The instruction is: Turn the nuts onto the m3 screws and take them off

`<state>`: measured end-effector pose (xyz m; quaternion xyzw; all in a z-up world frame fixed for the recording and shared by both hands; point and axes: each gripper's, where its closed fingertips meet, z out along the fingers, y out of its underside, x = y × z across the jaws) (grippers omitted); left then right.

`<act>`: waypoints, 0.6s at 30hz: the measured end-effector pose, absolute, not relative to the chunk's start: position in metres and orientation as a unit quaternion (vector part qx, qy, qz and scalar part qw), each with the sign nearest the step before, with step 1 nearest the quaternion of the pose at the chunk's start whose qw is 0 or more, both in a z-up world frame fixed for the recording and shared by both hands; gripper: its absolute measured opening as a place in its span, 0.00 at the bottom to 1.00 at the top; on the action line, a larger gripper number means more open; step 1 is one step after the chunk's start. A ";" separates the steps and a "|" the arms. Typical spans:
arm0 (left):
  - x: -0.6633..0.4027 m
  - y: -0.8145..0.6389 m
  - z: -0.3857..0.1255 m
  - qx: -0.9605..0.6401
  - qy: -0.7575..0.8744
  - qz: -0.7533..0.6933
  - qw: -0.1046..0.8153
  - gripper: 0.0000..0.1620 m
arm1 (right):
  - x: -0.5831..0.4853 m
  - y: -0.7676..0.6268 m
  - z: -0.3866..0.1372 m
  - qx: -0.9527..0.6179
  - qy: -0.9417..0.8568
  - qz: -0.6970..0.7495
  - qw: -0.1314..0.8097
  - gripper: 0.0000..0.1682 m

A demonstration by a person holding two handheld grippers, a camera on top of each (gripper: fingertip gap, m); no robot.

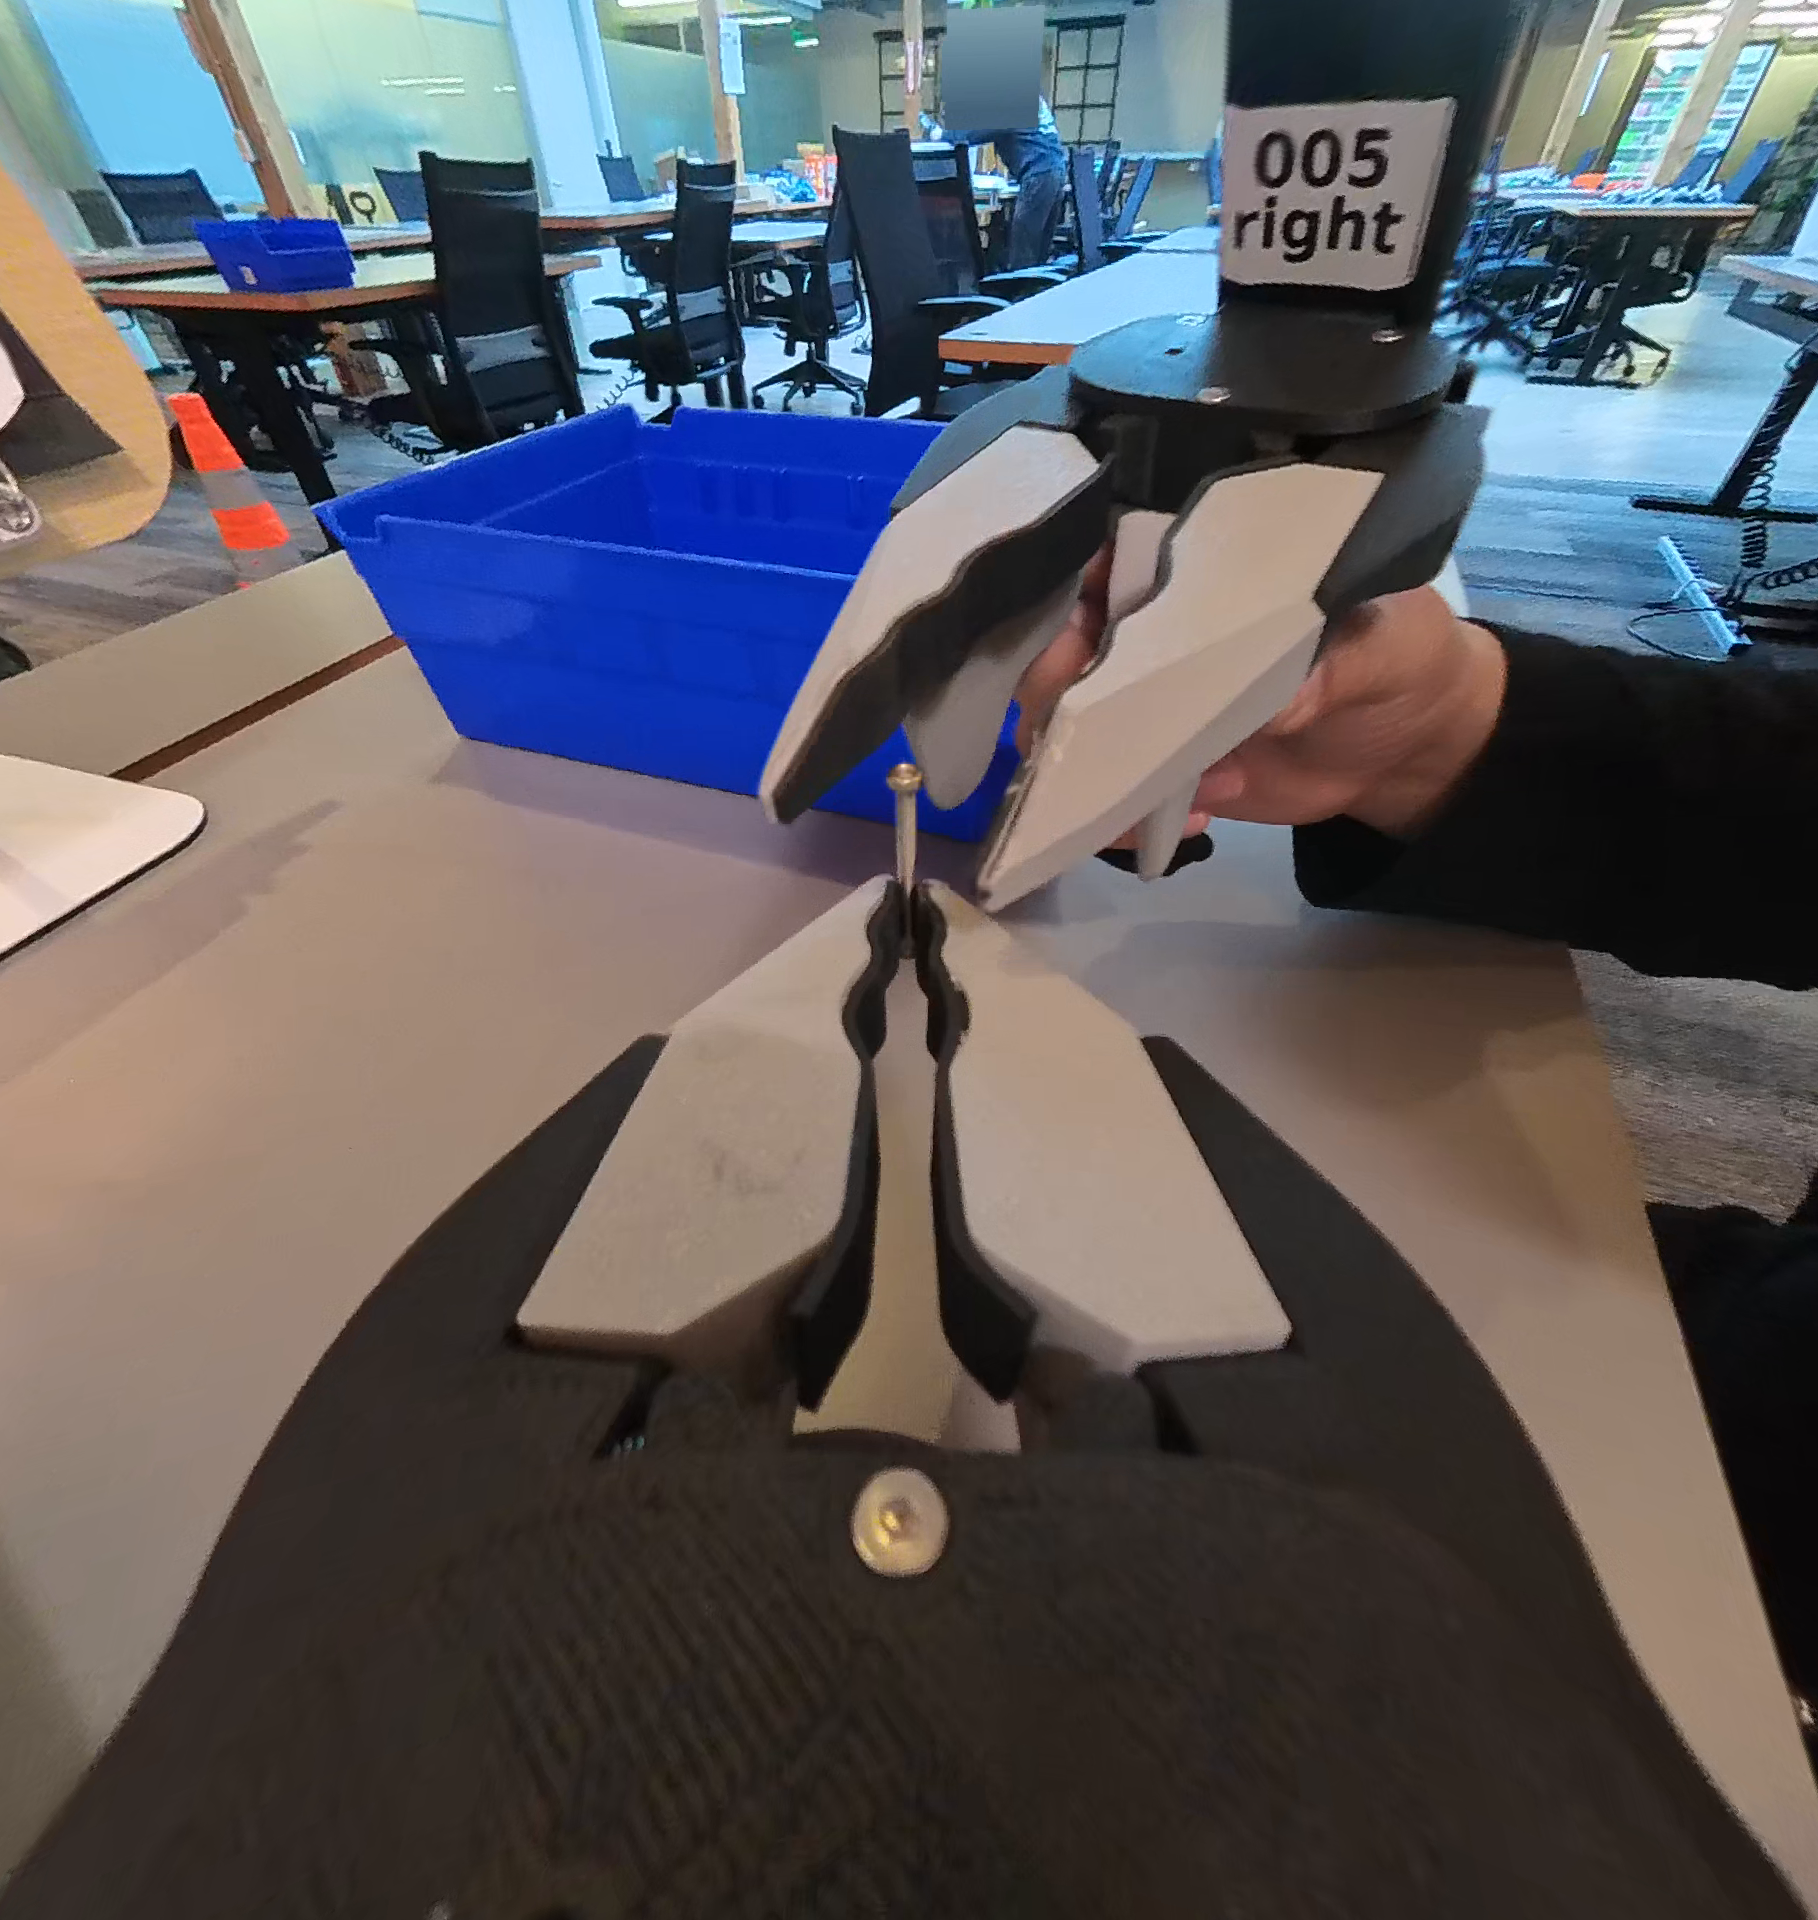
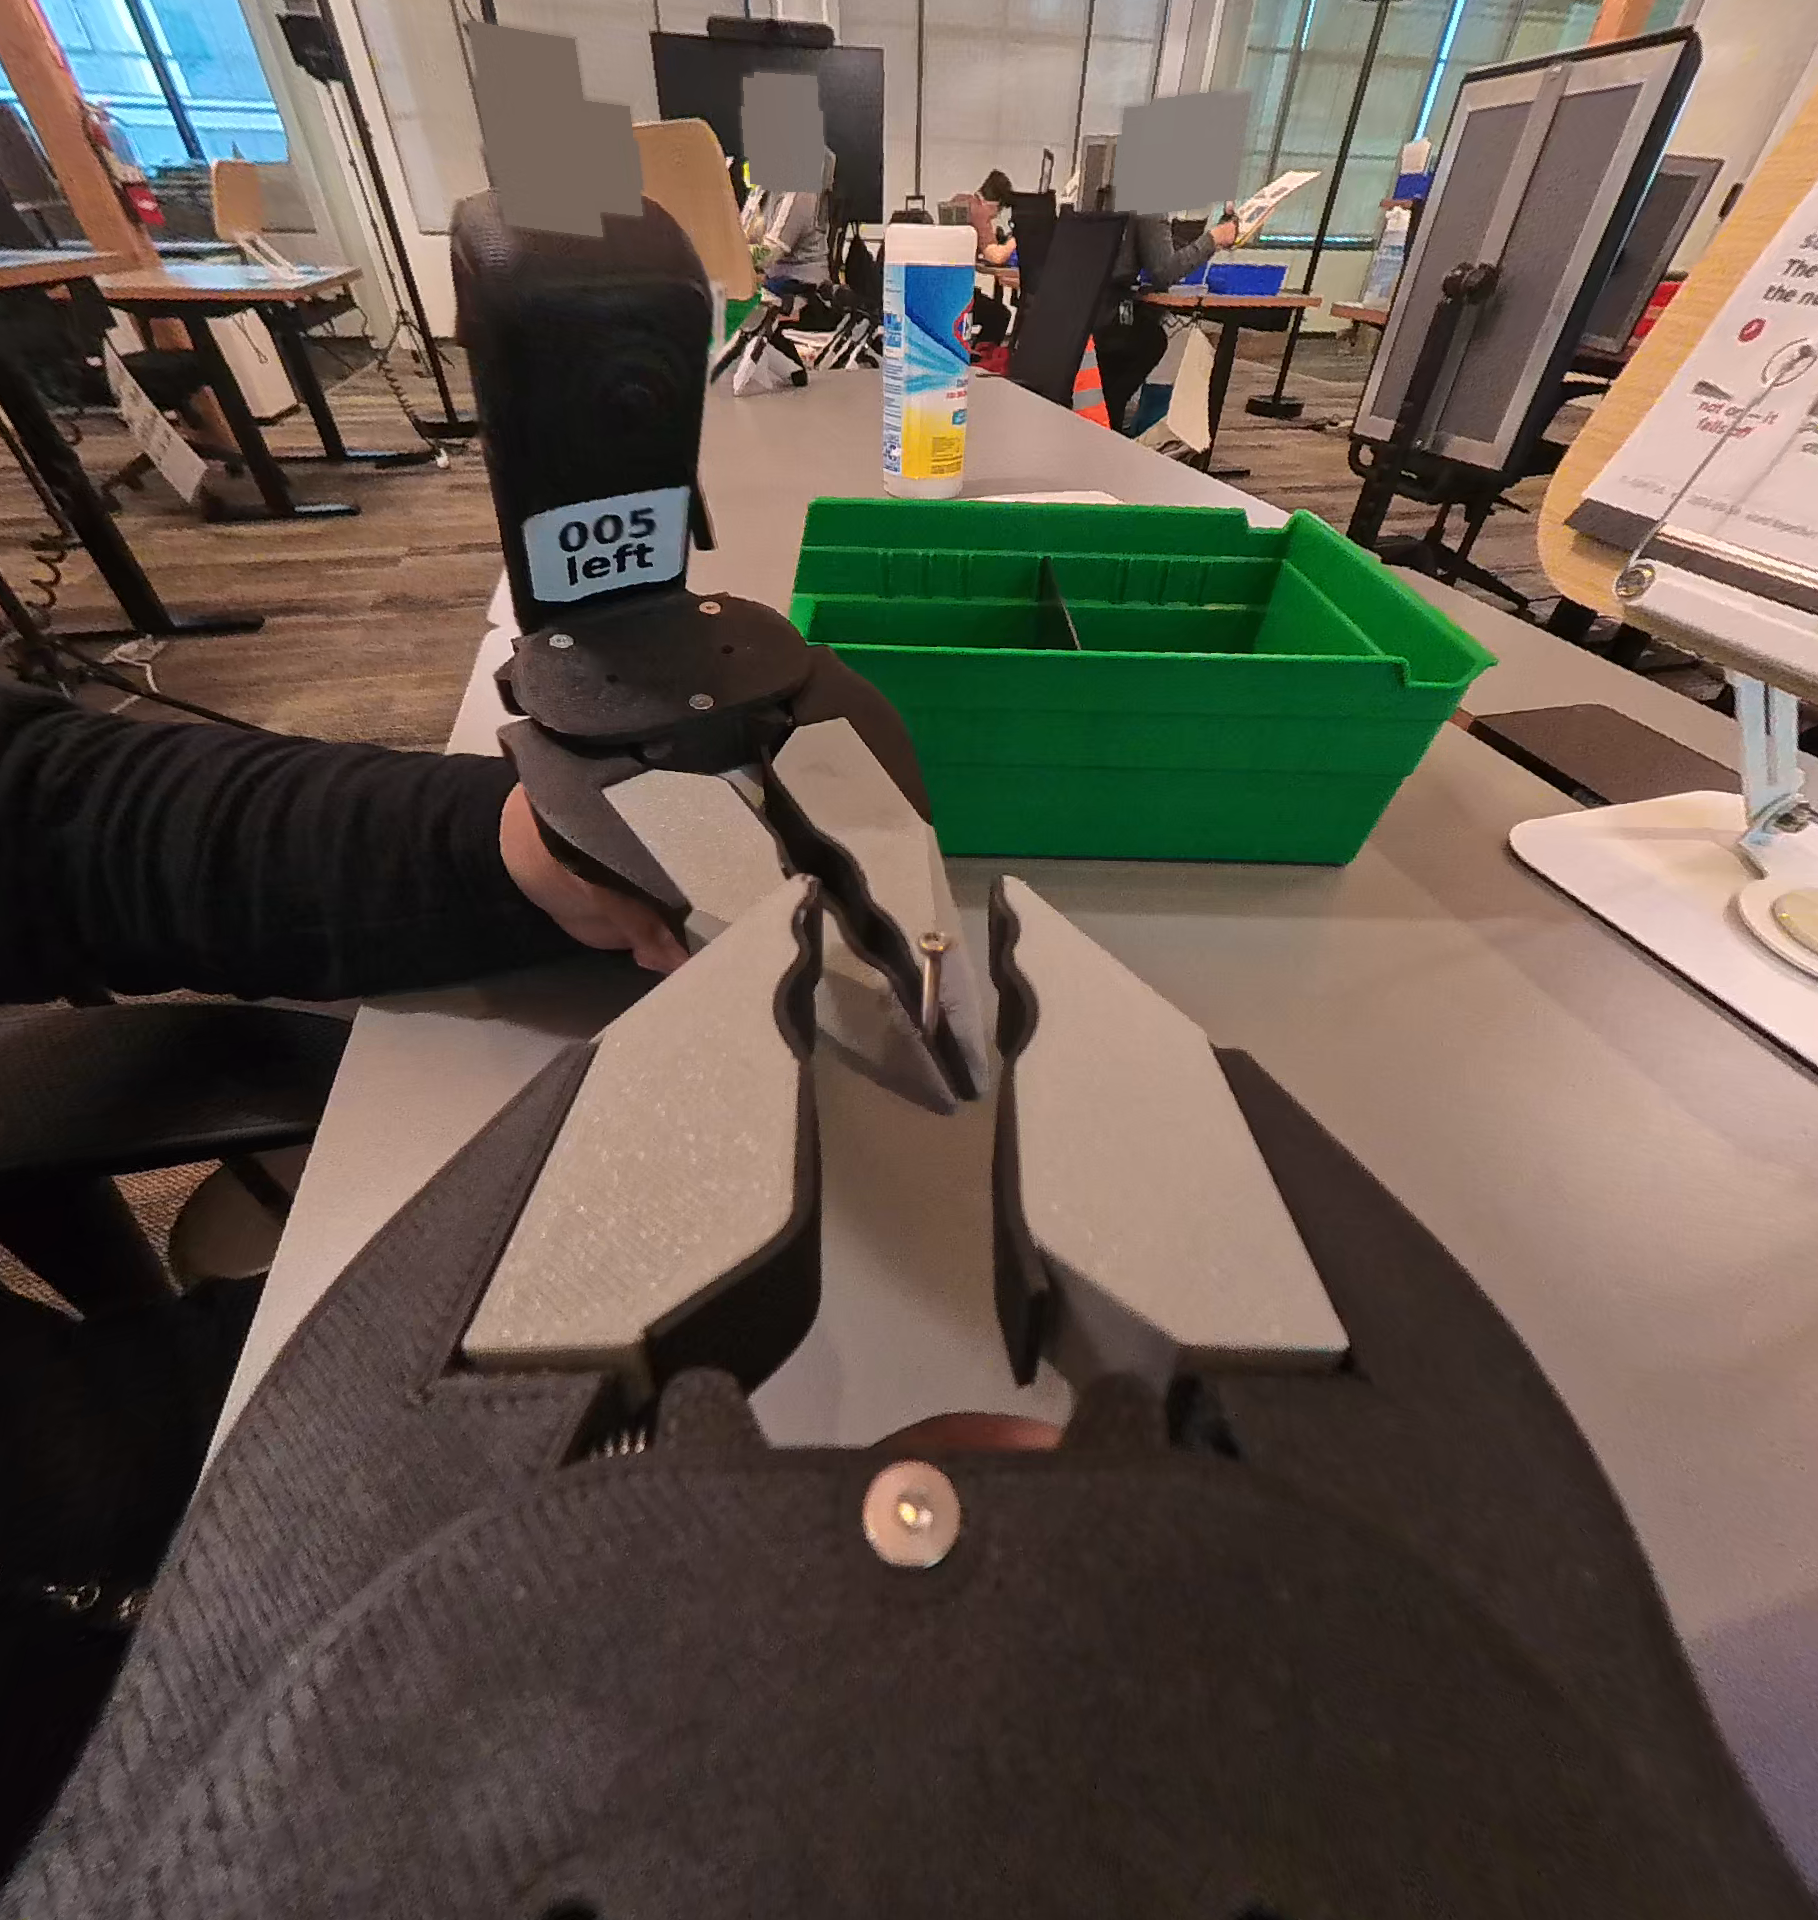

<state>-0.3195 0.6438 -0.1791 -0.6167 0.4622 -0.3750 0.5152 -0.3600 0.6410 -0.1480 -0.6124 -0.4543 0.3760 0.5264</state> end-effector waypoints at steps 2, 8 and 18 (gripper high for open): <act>-0.318 0.641 -0.177 -0.612 0.466 -0.376 0.517 0.00 | -0.362 0.639 -0.149 -0.610 -0.457 0.381 0.523 0.17; -0.319 0.640 -0.174 -0.609 0.463 -0.381 0.519 0.00 | -0.364 0.634 -0.150 -0.605 -0.463 0.383 0.522 0.15; -0.319 0.640 -0.174 -0.608 0.462 -0.383 0.520 0.00 | -0.361 0.636 -0.146 -0.604 -0.455 0.384 0.530 0.15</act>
